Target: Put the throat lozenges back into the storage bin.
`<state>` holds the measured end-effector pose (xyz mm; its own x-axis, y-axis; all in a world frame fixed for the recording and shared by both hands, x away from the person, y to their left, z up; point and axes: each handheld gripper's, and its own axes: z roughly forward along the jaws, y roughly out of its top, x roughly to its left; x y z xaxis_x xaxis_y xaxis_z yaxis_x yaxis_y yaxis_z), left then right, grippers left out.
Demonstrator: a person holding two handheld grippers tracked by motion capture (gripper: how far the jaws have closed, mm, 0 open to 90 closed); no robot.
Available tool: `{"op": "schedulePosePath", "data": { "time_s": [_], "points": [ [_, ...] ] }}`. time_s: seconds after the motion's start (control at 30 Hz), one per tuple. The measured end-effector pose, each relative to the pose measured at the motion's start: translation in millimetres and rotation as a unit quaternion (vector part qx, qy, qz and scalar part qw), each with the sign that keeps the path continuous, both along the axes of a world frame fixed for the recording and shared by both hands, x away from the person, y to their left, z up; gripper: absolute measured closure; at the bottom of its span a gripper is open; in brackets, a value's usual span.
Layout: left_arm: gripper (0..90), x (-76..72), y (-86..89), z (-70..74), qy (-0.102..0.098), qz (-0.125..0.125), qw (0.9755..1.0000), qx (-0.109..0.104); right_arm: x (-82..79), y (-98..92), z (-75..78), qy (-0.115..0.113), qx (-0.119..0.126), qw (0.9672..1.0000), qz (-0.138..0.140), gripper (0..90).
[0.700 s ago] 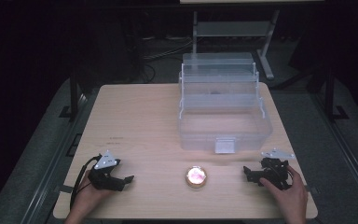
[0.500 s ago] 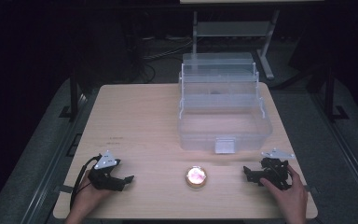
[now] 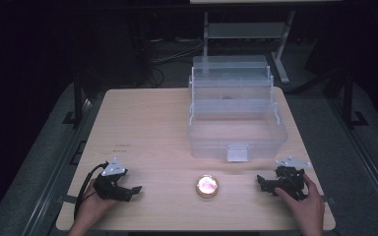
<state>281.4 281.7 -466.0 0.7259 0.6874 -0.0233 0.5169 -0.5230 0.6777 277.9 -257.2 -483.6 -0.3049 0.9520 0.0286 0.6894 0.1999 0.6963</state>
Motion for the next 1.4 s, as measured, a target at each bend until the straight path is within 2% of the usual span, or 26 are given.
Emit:
{"op": "schedulePosePath", "data": {
  "time_s": [0.37,0.83,1.4],
  "points": [
    [12.4,1.1,-11.1,10.9,0.004,-0.024,0.9997,0.003,0.0,-0.2,0.0,0.0,-0.001,1.0,0.001,0.0],
    [12.3,5.5,-20.8,24.2,0.004,-0.041,0.9991,0.012,0.0,0.0,0.0,0.0,0.0,1.0,0.0,0.0],
    [11.7,12.6,-42.2,32.8,0.025,-0.072,0.9969,0.02,0.0,0.0,0.0,0.0,0.0,1.0,0.0,0.0]
  ]
}}
